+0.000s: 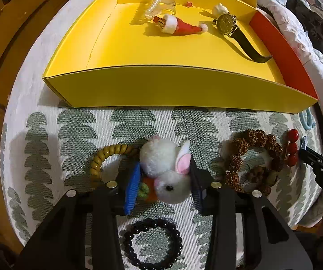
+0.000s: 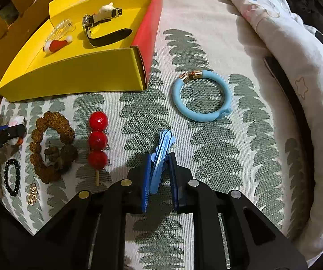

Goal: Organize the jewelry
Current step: 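Grasp the white bunny pompom with the left tool while the right tool grasps the blue hair clip, then carry the bunny and blue clip into the yellow box and release both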

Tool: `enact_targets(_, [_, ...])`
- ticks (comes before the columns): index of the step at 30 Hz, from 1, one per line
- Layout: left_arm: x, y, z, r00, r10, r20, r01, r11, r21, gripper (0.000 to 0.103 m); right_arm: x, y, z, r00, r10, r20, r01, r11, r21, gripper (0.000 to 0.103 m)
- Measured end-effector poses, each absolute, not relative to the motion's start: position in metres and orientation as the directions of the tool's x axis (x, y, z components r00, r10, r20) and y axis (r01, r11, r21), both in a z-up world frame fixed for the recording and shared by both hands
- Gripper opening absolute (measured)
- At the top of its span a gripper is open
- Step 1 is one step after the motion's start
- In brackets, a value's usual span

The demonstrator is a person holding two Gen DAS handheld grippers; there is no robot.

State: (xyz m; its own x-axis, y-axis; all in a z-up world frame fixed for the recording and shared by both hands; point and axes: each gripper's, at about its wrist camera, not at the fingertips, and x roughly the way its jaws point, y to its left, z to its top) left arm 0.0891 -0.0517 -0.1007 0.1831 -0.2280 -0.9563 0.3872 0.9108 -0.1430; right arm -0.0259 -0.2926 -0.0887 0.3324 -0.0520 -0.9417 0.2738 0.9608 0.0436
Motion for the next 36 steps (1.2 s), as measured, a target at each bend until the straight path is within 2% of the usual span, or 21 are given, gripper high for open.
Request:
enact_targets(21, [0.09, -0.039, -0.028, 0.231, -0.446, -0.865, 0.407, 0.852, -0.331, 0.037, -0.025, -0.292, -0.01, 0.529, 0.081, -0.845, 0.208, 0.953, 0.222, 0.016])
enact_targets(29, [0.13, -0.051, 0.001, 0.287, -0.472, -0.833, 0.395, 0.851, -0.346, 0.037, 0.025, -0.266, 0.022, 0.572, 0.136, -0.809, 0.108, 0.965, 0.238, 0.017])
enact_targets(36, [0.164, -0.068, -0.013, 0.261, -0.47, -0.843, 0.397, 0.848, -0.35, 0.037, 0.091, -0.233, 0.011, 0.521, 0.191, -0.832, 0.024, 0.971, 0.237, 0.017])
